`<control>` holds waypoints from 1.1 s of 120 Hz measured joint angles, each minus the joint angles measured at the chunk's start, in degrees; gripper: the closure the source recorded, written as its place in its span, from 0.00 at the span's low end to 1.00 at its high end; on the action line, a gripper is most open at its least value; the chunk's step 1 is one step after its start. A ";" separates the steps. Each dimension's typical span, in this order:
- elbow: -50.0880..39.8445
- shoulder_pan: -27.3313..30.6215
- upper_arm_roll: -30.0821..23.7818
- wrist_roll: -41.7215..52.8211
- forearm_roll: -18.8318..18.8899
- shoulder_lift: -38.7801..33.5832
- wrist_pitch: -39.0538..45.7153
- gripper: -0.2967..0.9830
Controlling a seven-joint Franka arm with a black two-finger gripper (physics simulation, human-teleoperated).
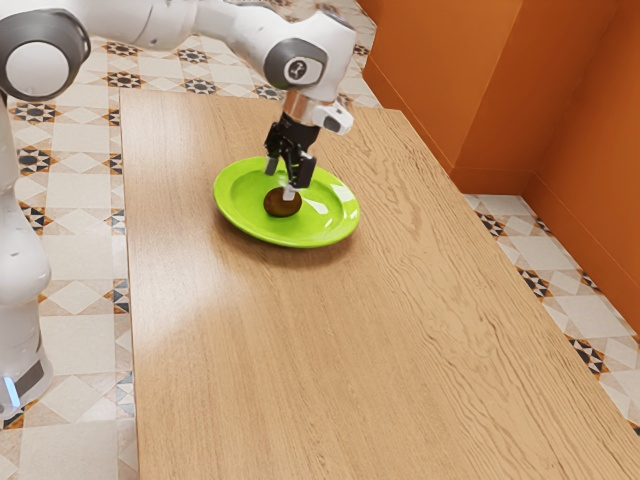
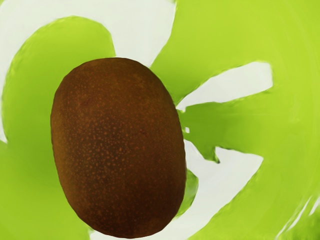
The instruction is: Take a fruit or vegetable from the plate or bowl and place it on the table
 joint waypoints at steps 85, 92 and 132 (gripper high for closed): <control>-2.61 0.47 0.27 -0.16 0.08 -0.43 1.78 0.23; -2.52 0.42 0.34 0.05 0.28 -0.38 2.20 0.23; -2.54 0.70 0.41 2.42 0.69 0.22 5.13 0.23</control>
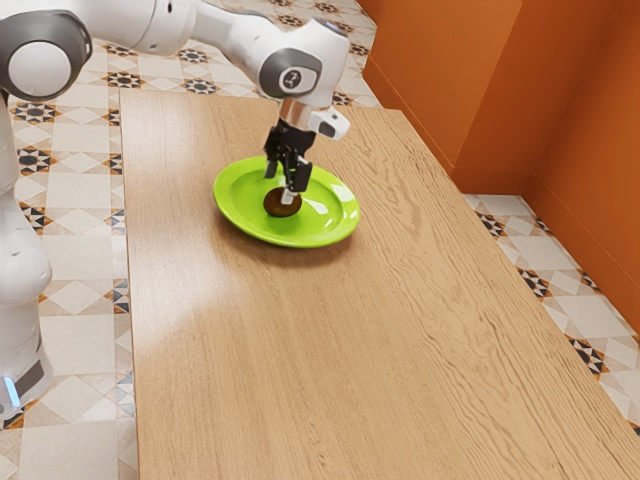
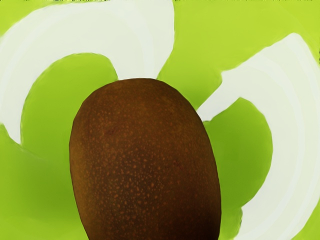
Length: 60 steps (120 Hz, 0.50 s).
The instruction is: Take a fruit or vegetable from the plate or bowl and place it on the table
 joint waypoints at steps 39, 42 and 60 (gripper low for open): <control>-0.78 -0.10 -0.09 1.61 -0.16 2.16 2.03 0.23; -0.79 -0.07 -0.12 1.70 -0.17 2.31 2.18 0.23; -0.80 0.03 -0.22 2.18 -0.20 2.70 2.76 0.23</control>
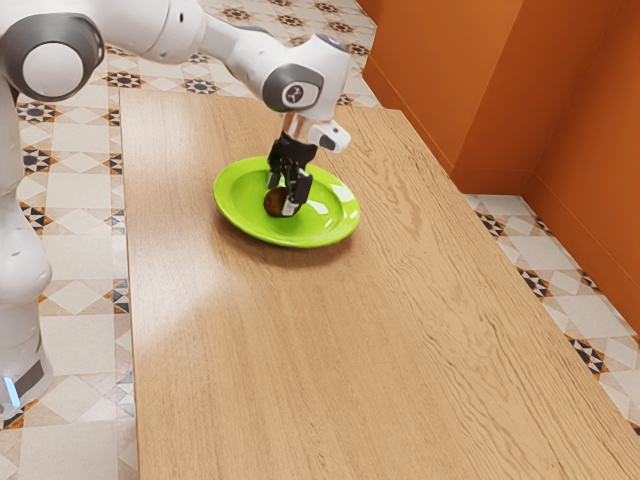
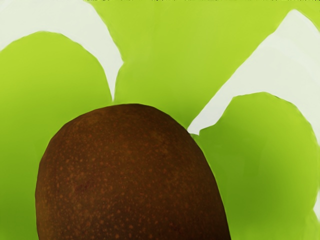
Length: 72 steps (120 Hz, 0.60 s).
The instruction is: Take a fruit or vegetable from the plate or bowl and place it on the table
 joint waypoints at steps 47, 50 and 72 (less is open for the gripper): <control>0.00 -0.23 -0.11 0.77 -0.02 1.30 0.93 0.46; 0.00 -0.37 0.03 0.79 0.00 1.30 0.93 0.49; 0.01 -0.98 0.75 0.72 0.34 1.16 1.02 0.56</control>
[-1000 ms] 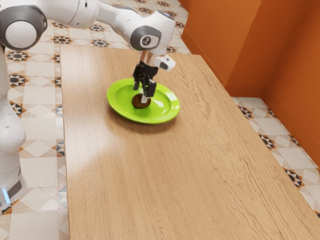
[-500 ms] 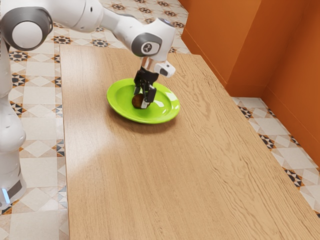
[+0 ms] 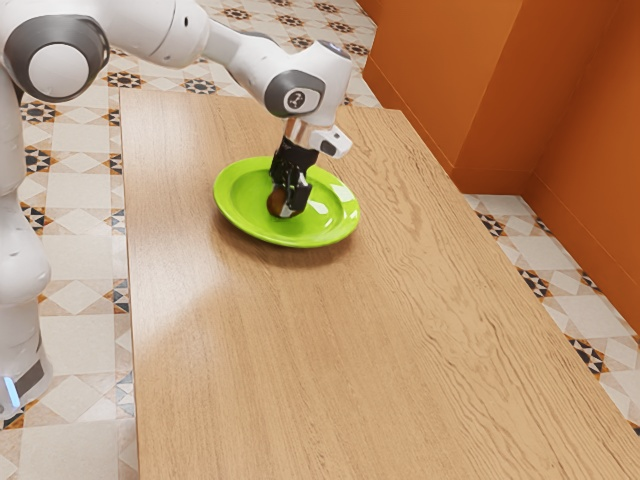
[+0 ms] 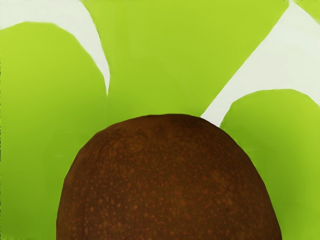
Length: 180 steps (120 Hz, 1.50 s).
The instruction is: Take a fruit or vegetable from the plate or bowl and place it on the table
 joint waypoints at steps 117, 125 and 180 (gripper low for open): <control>8.77 0.44 -35.55 -5.16 -2.14 -6.16 -6.08 0.36; 8.78 0.46 -35.59 -5.75 -2.23 -6.13 -6.13 0.31; 10.82 0.90 -35.05 -8.23 -1.80 -5.91 -6.49 0.24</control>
